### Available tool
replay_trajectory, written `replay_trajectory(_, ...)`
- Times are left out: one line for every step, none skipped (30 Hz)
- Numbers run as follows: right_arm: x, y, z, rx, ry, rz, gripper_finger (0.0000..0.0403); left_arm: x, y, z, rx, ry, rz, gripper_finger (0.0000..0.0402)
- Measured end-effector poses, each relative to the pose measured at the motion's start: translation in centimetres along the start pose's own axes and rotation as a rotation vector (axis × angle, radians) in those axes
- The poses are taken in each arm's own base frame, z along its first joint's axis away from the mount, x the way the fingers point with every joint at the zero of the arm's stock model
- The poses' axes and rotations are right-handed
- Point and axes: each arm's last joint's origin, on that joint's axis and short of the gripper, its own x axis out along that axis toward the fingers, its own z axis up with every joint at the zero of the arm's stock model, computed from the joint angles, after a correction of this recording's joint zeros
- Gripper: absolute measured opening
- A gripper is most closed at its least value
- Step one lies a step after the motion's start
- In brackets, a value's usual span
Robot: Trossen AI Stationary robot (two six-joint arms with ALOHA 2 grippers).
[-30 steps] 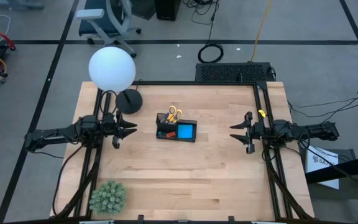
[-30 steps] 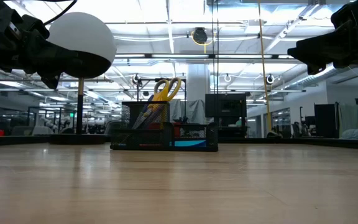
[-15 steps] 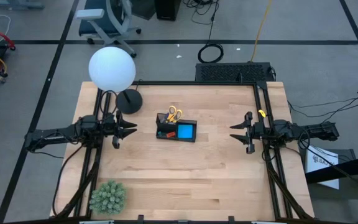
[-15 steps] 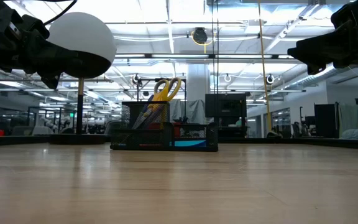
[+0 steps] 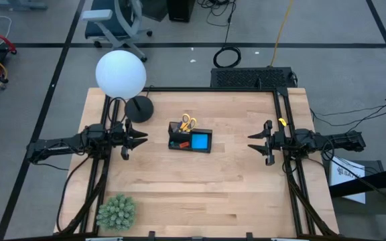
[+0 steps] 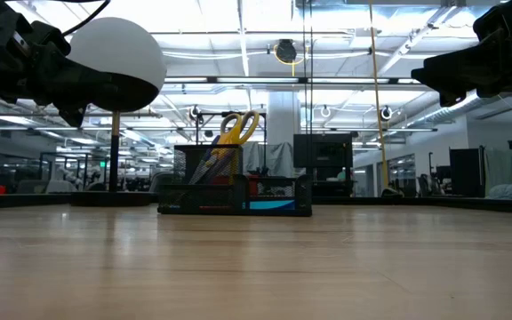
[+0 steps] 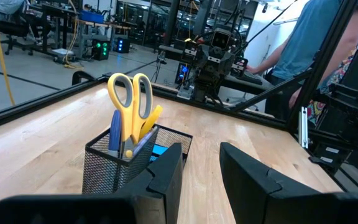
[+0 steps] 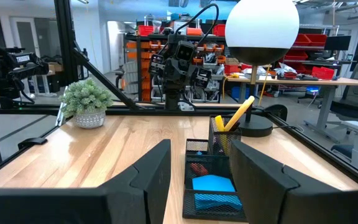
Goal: Pick and place office supplies into organizer
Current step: Return to Home Position
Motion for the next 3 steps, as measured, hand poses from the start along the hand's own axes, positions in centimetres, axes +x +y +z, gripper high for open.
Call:
replay_trajectory(0.00,0.00,0.00,0.000,0.000,0.000,0.0155,0.00,0.00,0.00,0.000,0.000,0.000,0.0115)
replay_trajectory(0.00,0.00,-0.01,0.000,0.000,0.000,0.0155,0.00,0.00,0.00,0.000,0.000,0.000,0.0115)
replay_trajectory(0.00,0.00,0.00,0.000,0.000,0.000,0.0155,0.00,0.00,0.00,0.000,0.001,0.000,0.0115)
